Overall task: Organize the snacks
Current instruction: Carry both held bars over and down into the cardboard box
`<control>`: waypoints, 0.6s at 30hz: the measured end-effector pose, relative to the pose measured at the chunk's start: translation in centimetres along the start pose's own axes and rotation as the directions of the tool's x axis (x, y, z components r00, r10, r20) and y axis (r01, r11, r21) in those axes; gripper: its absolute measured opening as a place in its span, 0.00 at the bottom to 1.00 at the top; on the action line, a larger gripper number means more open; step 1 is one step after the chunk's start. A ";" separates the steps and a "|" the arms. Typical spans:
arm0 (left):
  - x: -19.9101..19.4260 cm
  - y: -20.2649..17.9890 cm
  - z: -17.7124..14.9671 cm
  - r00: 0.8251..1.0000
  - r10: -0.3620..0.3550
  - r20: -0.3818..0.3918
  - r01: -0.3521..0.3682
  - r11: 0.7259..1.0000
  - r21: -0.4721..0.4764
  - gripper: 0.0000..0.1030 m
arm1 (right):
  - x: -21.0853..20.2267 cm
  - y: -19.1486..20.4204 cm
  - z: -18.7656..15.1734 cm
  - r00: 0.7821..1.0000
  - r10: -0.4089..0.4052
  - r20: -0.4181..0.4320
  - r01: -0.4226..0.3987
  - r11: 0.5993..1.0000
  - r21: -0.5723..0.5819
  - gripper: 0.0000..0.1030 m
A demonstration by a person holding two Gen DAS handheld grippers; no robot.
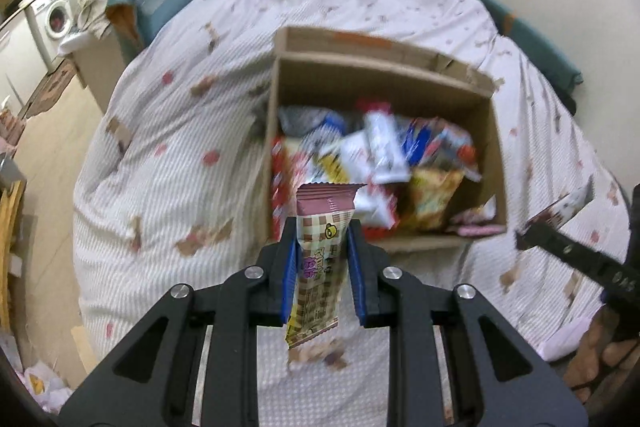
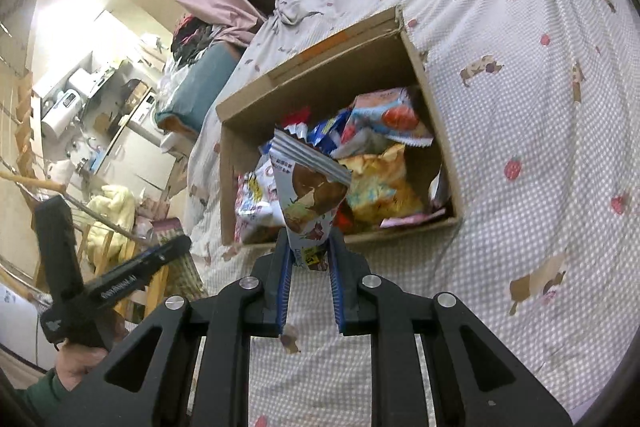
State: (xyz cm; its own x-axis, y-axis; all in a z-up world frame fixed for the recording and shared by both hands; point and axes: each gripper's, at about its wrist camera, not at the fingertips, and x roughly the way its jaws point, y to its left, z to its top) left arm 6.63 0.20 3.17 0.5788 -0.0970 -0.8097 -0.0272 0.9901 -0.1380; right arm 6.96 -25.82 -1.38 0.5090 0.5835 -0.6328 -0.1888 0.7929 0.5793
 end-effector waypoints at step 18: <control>5.5 -7.6 6.1 0.996 -0.067 0.060 0.062 0.996 0.069 0.19 | 5.1 -2.2 5.6 0.989 -0.125 -0.075 0.119 0.989 -0.089 0.18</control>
State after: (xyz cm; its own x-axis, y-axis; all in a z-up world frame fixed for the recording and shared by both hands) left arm 15.01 -7.24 3.22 0.6275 -0.1564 -0.7627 0.0655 0.9867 -0.1485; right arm 14.65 -25.58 -3.02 0.4642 0.4910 -0.7372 -0.2007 0.8689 0.4524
